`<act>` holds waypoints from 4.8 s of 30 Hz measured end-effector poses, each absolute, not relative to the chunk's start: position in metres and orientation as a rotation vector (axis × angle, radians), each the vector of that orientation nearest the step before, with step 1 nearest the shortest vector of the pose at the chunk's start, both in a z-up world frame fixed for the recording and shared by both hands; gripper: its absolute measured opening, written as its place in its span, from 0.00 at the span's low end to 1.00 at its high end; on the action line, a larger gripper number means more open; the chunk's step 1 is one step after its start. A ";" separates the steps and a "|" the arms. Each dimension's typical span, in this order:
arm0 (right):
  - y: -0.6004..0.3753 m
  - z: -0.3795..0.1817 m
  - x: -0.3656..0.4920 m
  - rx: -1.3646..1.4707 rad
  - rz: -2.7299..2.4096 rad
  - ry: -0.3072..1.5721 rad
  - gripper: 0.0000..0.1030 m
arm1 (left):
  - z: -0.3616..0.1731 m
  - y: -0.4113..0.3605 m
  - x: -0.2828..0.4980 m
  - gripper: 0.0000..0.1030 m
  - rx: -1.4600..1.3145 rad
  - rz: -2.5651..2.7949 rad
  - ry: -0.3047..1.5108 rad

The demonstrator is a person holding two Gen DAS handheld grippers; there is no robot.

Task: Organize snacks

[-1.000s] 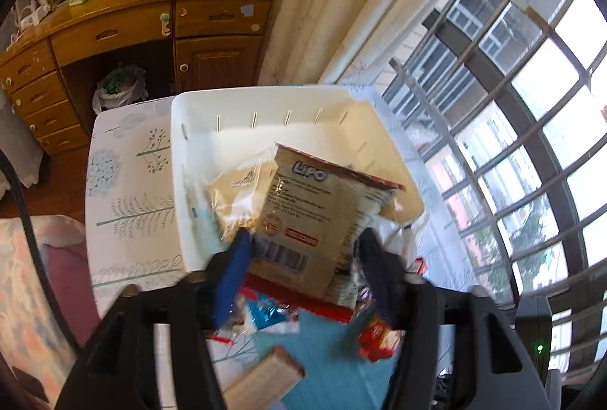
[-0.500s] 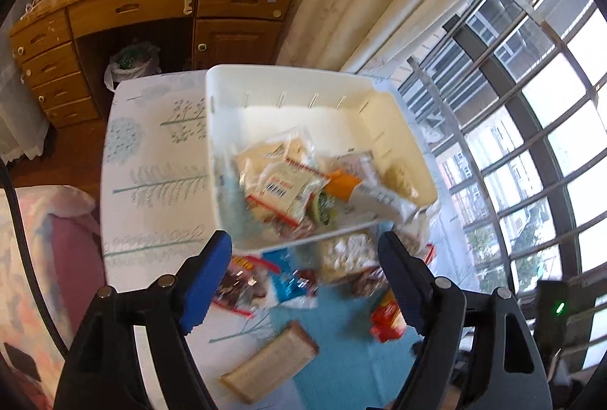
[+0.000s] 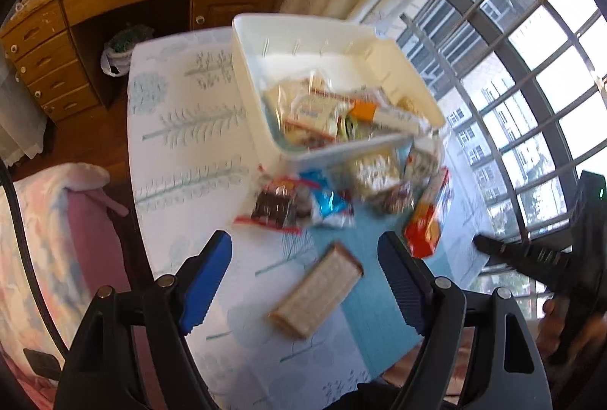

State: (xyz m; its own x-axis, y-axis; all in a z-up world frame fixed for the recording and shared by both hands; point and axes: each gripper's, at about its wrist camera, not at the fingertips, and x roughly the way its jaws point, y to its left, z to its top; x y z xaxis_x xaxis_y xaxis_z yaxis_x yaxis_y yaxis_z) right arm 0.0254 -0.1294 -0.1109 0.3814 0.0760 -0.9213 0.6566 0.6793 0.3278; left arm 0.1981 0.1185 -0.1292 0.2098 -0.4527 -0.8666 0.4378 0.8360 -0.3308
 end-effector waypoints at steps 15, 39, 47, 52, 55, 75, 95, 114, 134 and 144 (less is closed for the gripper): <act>-0.176 -0.143 0.012 1.112 -0.506 1.143 0.49 | -0.179 0.095 0.168 0.78 0.185 -0.746 1.334; -0.242 -0.238 0.061 1.243 -0.610 1.381 0.72 | -0.280 0.031 0.167 0.87 0.352 -0.646 1.612; -0.249 -0.251 0.077 1.189 -0.610 1.449 0.72 | -0.294 0.014 0.168 0.87 0.360 -0.605 1.641; -0.258 -0.260 0.081 1.162 -0.625 1.480 0.72 | -0.301 0.005 0.161 0.89 0.370 -0.586 1.639; -0.265 -0.266 0.081 1.151 -0.634 1.493 0.72 | -0.307 0.002 0.163 0.90 0.372 -0.569 1.631; -0.249 -0.265 0.087 1.134 -0.609 1.492 0.54 | -0.306 -0.024 0.151 0.62 0.470 -0.466 1.581; -0.170 -0.251 0.037 1.173 -0.590 1.420 0.52 | -0.264 0.046 0.159 0.62 0.374 -0.441 1.656; -0.114 -0.163 0.084 0.835 -0.237 1.439 0.52 | -0.163 0.082 0.195 0.62 0.103 -0.394 1.563; -0.161 -0.106 0.172 0.493 0.039 1.425 0.52 | -0.084 0.049 0.259 0.62 -0.196 -0.181 1.377; -0.187 -0.110 0.224 0.389 0.082 1.399 0.52 | -0.091 0.016 0.292 0.62 -0.304 -0.143 1.329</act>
